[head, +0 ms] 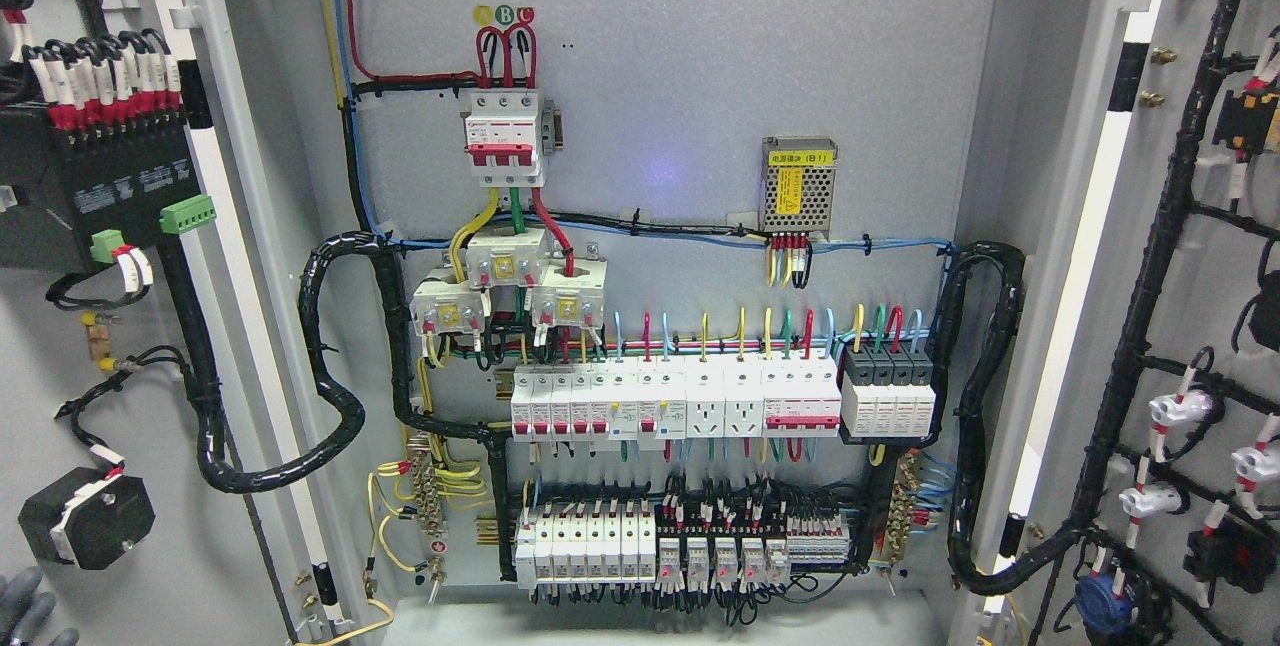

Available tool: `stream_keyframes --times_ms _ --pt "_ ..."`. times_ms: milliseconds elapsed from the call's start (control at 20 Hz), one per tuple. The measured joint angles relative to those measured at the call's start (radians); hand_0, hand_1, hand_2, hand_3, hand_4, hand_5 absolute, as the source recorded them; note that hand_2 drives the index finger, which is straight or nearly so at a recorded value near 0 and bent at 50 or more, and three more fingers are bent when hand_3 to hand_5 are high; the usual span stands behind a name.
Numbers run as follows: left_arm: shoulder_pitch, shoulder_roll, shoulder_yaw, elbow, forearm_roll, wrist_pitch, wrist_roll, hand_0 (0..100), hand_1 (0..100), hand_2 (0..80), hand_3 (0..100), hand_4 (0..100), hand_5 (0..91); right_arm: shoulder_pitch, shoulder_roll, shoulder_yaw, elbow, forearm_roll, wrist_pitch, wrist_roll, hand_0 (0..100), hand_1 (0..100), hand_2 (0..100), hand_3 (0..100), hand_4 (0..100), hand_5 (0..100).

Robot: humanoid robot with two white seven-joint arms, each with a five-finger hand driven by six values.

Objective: Open door with both hands

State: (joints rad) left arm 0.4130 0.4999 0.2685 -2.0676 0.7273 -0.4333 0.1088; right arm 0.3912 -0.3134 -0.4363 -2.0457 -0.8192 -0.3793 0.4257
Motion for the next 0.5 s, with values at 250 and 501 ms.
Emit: stream_keyframes --times_ms 250,501 --pt "0.000 0.011 0.030 0.032 0.015 0.000 0.000 0 0 0.0 0 0 0.0 0.000 0.002 -0.010 0.009 -0.018 -0.001 0.000 19 0 0 0 0 0" --pt "-0.005 0.021 0.054 0.070 0.028 0.000 -0.002 0 0 0.0 0 0 0.0 0.001 0.002 -0.020 0.019 -0.049 -0.002 0.000 19 0 0 0 0 0"
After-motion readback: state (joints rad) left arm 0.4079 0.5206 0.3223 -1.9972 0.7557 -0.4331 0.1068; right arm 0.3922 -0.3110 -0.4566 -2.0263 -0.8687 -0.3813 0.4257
